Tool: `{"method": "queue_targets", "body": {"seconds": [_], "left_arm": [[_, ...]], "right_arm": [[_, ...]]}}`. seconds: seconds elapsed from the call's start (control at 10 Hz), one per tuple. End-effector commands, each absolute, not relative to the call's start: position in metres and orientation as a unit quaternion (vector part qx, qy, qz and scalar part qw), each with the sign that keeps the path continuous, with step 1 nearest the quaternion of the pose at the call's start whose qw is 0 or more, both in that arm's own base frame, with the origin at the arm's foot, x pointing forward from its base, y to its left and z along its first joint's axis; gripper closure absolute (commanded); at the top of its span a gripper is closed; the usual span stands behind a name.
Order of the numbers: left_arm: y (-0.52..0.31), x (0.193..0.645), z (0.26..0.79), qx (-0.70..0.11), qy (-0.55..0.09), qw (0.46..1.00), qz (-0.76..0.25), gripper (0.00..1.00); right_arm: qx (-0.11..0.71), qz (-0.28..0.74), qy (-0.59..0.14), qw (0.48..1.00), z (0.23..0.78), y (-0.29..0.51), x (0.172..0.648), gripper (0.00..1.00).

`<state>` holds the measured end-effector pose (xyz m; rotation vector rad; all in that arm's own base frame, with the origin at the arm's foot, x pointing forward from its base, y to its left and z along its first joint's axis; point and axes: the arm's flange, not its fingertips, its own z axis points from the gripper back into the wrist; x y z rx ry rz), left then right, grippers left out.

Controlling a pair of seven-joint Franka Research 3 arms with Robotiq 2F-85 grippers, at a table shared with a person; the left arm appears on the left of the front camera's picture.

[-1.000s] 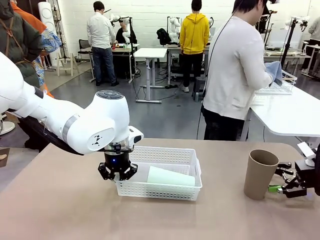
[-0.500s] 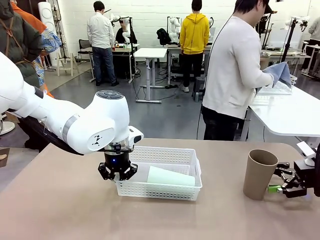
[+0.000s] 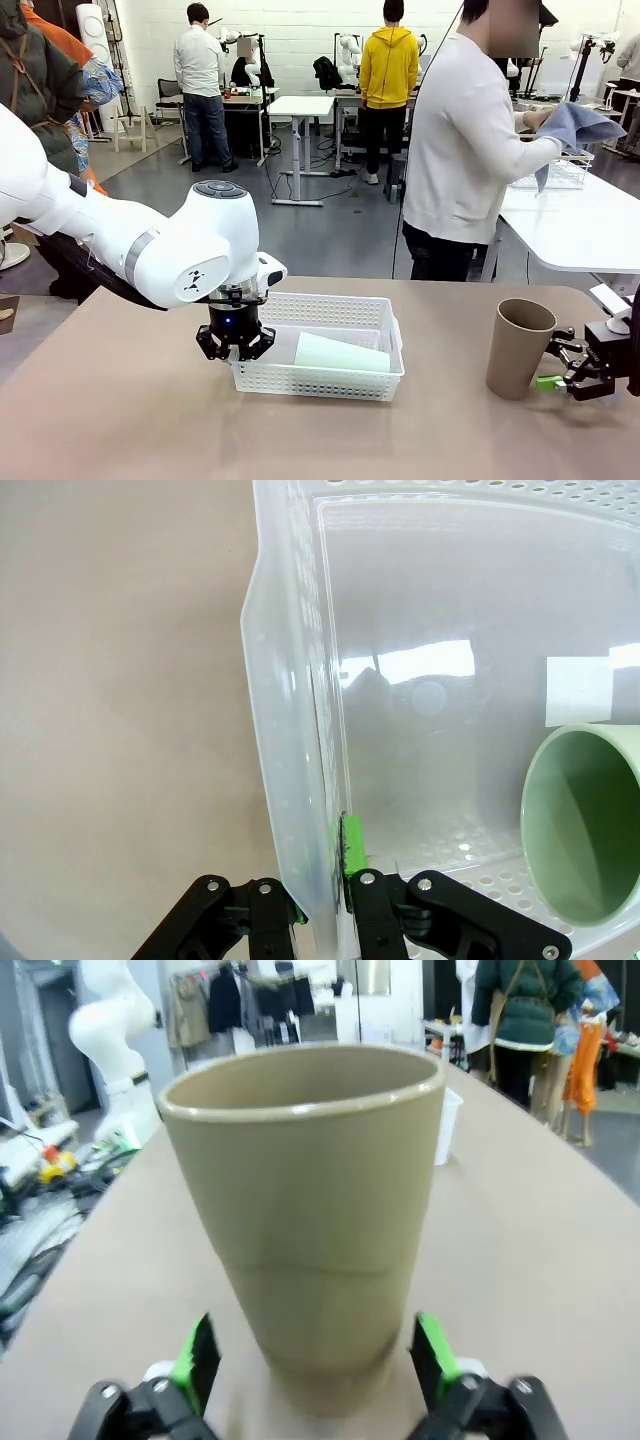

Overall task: Clean and organize the cups into the basket.
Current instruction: Pick up the Reusable plastic cup from the right side of the table and stack it inside the Organizing basket in the center of the table.

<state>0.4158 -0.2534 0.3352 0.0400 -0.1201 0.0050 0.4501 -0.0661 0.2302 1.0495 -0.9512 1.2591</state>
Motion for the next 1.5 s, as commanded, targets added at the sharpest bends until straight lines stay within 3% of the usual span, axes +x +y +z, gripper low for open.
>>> {"method": "queue_targets", "body": {"seconds": [0.0, 0.5, 0.6, 0.7, 0.8, 0.9, 1.0, 1.2, 1.4], "left_arm": [[-0.255, 0.417, 0.336, 0.02, -0.061, 0.998, 0.003, 1.0], [-0.255, 0.417, 0.336, 0.02, -0.061, 0.998, 0.003, 1.0], [-0.255, 0.417, 0.336, 0.02, -0.061, 0.998, 0.003, 1.0], [-0.255, 0.417, 0.336, 0.02, -0.061, 0.998, 0.003, 1.0], [-0.255, 0.417, 0.336, 0.02, -0.061, 0.998, 0.003, 1.0], [-0.255, 0.417, 0.336, 0.02, -0.061, 0.998, 0.003, 1.0], [-0.255, 0.417, 0.336, 0.02, -0.061, 0.998, 0.003, 1.0], [-0.255, 0.417, 0.336, 0.02, -0.061, 0.998, 0.003, 1.0], [-0.255, 0.417, 0.336, 0.02, -0.061, 0.998, 0.003, 1.0]], "right_arm": [[0.453, 0.553, -0.402, 0.572, 0.234, -0.051, 0.448, 0.0], [0.469, 0.559, -0.392, 0.561, 0.228, -0.024, 0.465, 0.0], [0.471, 0.558, -0.394, 0.558, 0.227, -0.024, 0.465, 0.6], [0.471, 0.557, -0.394, 0.559, 0.226, -0.026, 0.465, 0.6], [0.471, 0.555, -0.397, 0.559, 0.225, -0.029, 0.464, 1.0], [0.47, 0.555, -0.397, 0.56, 0.225, -0.03, 0.463, 0.65], [0.472, 0.527, -0.399, 0.583, 0.227, -0.032, 0.464, 1.0], [0.472, 0.469, -0.397, 0.632, 0.256, -0.022, 0.441, 1.0], [0.463, 0.428, -0.407, 0.66, 0.328, -0.014, 0.404, 1.0]]}}
